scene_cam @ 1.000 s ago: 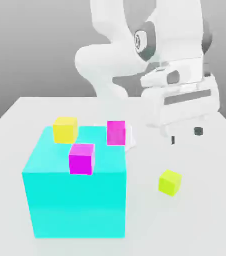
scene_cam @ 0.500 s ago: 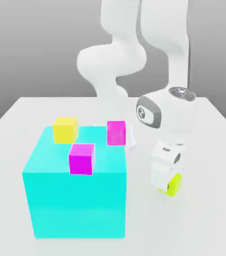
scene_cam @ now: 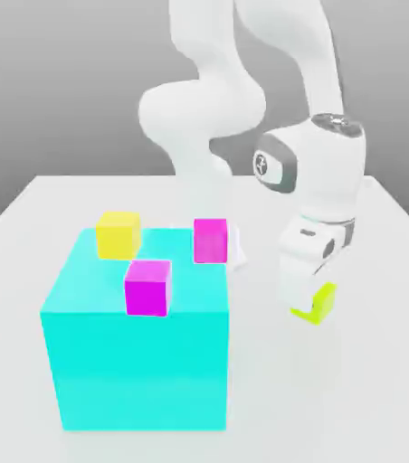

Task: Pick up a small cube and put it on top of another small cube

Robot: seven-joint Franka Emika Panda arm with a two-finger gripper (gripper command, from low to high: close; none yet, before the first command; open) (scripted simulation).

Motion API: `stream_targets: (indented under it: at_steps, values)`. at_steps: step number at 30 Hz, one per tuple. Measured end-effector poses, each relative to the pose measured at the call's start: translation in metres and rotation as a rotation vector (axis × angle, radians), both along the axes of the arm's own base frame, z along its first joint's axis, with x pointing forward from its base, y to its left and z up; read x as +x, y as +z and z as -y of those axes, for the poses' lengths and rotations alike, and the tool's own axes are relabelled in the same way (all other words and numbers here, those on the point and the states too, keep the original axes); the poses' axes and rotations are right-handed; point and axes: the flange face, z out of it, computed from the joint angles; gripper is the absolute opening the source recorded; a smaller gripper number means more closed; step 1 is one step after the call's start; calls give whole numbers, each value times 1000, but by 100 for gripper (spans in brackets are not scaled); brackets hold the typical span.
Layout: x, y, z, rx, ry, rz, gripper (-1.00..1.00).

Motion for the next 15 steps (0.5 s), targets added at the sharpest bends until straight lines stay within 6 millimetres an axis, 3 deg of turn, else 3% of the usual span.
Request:
stream_targets:
  at_steps: [4,8,12,15]
  values:
    - [55,43,31,-3,-194,6,-100]
    - [100,94,79,-5,-404,7,-100]
    - [129,151,139,-6,-615,8,-100]
    - [138,197,188,-6,-775,8,-100]
